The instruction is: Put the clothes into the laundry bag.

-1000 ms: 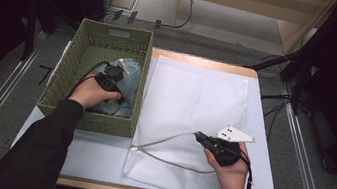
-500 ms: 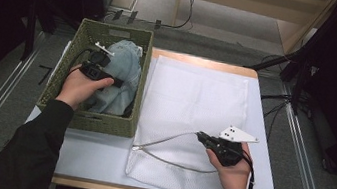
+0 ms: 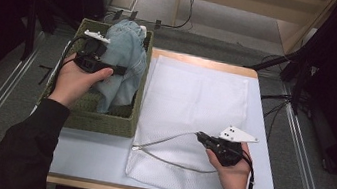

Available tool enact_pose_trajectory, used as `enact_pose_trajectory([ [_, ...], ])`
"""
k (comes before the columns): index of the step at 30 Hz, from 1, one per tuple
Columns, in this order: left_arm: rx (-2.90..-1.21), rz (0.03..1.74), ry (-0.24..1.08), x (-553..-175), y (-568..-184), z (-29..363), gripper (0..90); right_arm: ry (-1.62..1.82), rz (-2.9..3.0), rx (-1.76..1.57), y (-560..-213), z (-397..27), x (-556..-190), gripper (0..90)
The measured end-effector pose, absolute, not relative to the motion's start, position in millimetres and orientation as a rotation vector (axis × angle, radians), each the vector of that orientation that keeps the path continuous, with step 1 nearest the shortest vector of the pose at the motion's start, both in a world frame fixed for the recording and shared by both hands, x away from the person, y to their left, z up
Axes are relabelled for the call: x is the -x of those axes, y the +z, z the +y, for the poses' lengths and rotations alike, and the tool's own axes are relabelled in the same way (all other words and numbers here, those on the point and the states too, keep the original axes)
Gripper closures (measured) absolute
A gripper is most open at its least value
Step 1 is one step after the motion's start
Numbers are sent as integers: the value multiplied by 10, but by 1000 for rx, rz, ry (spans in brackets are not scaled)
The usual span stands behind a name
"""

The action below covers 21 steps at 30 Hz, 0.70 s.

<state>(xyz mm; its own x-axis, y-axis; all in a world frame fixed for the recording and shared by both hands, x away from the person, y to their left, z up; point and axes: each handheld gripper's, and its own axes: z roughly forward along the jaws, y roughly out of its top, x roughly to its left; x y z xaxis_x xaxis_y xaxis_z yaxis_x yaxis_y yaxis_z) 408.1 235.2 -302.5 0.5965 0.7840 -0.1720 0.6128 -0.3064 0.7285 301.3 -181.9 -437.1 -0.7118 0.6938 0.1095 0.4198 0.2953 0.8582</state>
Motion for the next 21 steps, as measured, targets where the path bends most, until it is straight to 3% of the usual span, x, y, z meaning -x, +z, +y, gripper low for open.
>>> enact_pose_trajectory([
  [9,-2031,1008,229,-3923,-2793,2077,650,1382,2283,-1017,-4373,-1827,-3012,900],
  [17,-1974,926,-23,-3722,-2684,1825,650,1388,2280,-1016,-4373,-1838,-3013,900],
  [21,-2006,892,-12,-3555,-2685,1643,648,1390,2277,-1011,-4369,-1841,-3010,900],
])
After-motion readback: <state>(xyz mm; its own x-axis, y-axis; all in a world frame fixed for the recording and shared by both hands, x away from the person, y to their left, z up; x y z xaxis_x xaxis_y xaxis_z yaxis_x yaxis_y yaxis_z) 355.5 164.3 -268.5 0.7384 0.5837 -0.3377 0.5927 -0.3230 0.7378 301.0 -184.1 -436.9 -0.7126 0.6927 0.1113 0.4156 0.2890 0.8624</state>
